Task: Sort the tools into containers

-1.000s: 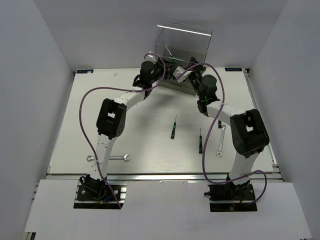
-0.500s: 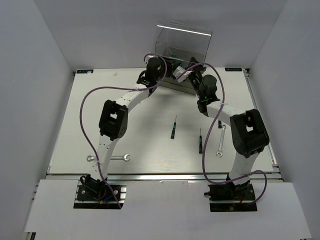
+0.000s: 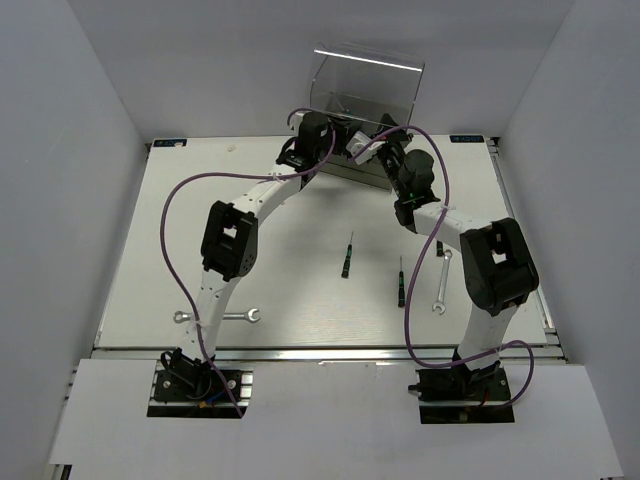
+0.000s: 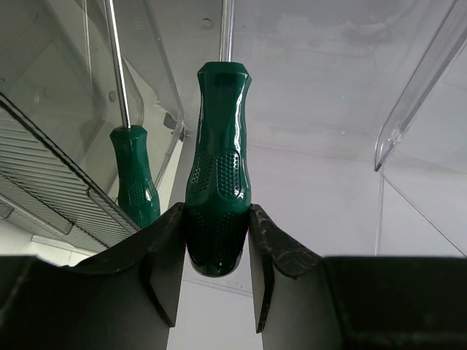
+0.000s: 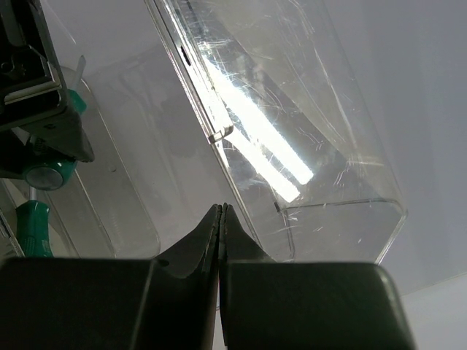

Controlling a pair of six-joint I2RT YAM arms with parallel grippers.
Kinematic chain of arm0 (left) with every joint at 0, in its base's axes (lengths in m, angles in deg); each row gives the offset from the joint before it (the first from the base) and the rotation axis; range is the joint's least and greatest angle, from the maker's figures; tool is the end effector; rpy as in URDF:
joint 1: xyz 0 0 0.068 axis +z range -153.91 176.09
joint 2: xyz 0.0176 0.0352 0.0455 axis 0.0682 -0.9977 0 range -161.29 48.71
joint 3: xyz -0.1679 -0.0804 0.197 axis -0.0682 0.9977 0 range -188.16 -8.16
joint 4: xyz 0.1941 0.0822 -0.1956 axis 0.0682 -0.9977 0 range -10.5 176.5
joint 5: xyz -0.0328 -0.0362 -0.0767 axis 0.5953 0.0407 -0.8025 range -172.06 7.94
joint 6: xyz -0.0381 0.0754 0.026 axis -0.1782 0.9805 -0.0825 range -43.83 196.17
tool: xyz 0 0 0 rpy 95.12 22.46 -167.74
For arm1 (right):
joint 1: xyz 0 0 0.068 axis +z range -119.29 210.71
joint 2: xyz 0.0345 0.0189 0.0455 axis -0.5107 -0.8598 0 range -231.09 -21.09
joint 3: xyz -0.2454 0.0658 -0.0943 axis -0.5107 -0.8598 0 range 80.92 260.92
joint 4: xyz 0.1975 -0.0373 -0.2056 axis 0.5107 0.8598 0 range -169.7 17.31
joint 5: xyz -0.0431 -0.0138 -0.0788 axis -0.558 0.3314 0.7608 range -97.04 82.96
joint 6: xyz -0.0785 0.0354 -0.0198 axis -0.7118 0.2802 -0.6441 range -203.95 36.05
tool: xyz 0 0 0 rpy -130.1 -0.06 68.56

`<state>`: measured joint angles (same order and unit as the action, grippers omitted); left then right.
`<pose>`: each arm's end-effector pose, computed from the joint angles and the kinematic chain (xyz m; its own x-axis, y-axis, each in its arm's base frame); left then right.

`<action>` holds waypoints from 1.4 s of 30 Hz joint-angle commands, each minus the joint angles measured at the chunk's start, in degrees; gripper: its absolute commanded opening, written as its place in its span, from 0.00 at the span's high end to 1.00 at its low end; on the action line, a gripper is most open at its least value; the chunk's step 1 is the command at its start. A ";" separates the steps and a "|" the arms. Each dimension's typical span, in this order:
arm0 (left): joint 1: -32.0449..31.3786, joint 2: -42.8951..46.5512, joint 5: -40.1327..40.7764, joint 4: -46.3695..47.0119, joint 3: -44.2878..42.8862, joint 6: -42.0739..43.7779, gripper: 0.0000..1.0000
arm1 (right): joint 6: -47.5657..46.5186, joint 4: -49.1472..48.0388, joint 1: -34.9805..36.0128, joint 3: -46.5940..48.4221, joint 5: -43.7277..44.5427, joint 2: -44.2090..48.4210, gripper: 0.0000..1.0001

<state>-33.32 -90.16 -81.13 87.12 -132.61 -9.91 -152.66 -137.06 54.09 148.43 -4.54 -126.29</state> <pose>0.5622 -0.3154 0.2398 -0.4904 -0.8687 -0.0702 -0.1747 0.1769 -0.9686 0.4463 0.1892 0.2985 0.4464 -0.8211 -0.3557 0.1575 0.4633 -0.8721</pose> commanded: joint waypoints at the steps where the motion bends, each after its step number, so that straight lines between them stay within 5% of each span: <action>1: 0.23 0.79 1.18 0.87 -1.94 -0.40 0.54 | 1.12 -5.39 -0.17 1.49 1.01 2.20 1.00; 10: 0.23 1.14 0.39 0.43 -1.94 -0.31 0.37 | 0.94 -5.48 -0.17 1.40 1.01 2.20 1.00; 15: 0.23 1.32 0.21 0.43 -1.77 -0.40 0.39 | 1.03 -5.74 -0.26 1.14 1.01 2.29 1.00; 26: 0.23 8.87 -5.84 4.28 9.46 1.53 1.00 | 1.38 -5.74 -0.26 0.96 1.19 2.64 1.00; 37: 0.49 30.04 -8.48 4.04 34.15 19.89 1.00 | 1.73 -5.04 -0.17 -0.35 1.19 3.43 1.00; 42: 5.23 45.15 -11.82 5.52 56.82 25.44 0.73 | 2.87 0.67 -0.08 -2.63 0.22 4.66 0.93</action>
<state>-31.44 -51.71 -90.44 92.82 -84.04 9.96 -151.37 -135.62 54.09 147.14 -4.26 -125.35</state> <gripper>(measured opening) 0.250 0.065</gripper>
